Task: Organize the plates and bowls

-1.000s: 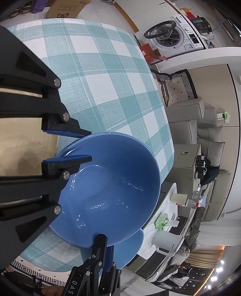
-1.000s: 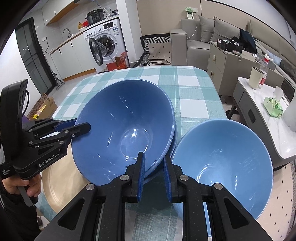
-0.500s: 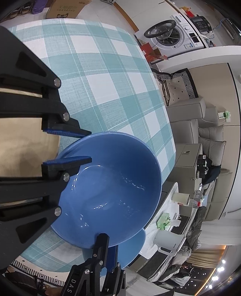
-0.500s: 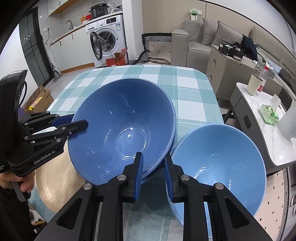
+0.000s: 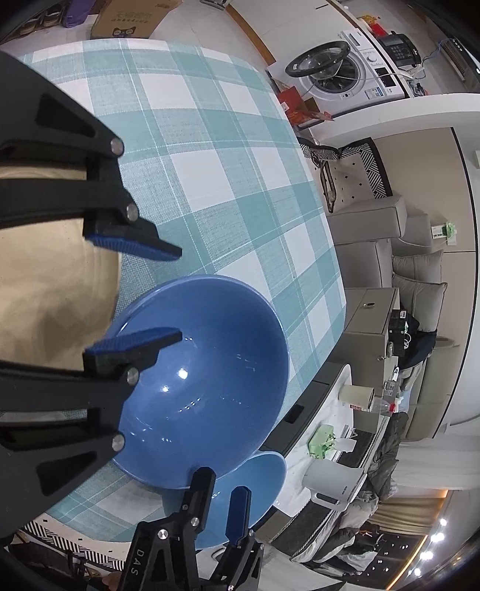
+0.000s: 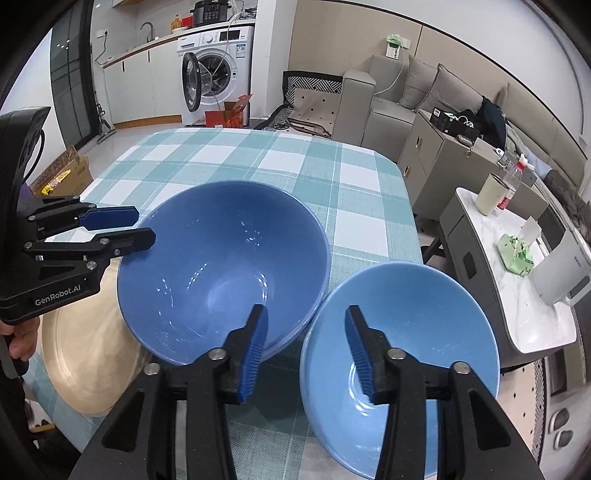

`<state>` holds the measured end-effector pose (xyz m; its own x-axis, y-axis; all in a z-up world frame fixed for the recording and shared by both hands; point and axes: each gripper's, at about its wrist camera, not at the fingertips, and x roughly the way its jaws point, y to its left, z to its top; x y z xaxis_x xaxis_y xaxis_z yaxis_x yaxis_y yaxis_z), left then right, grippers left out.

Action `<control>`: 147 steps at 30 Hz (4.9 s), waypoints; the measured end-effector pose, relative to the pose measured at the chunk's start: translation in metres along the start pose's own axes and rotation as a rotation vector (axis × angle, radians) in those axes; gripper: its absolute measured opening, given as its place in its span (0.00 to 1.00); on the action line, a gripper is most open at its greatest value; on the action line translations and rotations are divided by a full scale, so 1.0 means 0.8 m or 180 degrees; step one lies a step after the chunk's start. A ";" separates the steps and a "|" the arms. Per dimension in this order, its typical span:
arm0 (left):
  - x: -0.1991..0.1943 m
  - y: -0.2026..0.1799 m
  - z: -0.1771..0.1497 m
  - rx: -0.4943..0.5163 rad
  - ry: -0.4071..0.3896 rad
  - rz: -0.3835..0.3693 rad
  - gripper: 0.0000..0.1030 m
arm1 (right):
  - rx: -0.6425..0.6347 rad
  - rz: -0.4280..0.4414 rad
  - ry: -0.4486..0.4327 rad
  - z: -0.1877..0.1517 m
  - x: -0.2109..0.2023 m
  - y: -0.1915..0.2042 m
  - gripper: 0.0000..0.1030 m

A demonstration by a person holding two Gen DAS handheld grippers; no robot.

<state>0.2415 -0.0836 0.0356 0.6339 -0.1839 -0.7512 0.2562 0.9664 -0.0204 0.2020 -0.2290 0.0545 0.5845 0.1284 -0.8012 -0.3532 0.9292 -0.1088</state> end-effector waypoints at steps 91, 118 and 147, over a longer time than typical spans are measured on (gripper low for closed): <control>0.082 -0.222 0.110 0.0999 0.0254 -0.0735 0.77 | 0.1987 0.0606 -0.0038 -0.127 -0.022 -0.188 0.99; 0.089 -0.233 0.096 0.1074 0.0422 -0.0747 0.46 | 0.1711 0.0565 0.0074 -0.127 -0.018 -0.171 0.72; 0.087 -0.220 0.089 0.1043 0.0491 -0.0677 0.21 | 0.1741 0.0182 0.0115 -0.134 -0.024 -0.182 0.31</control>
<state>0.2925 -0.2792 0.0338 0.4315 -0.3200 -0.8434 0.6039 0.7970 0.0065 0.1639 -0.4037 0.0222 0.5466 0.1810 -0.8176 0.0529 0.9669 0.2495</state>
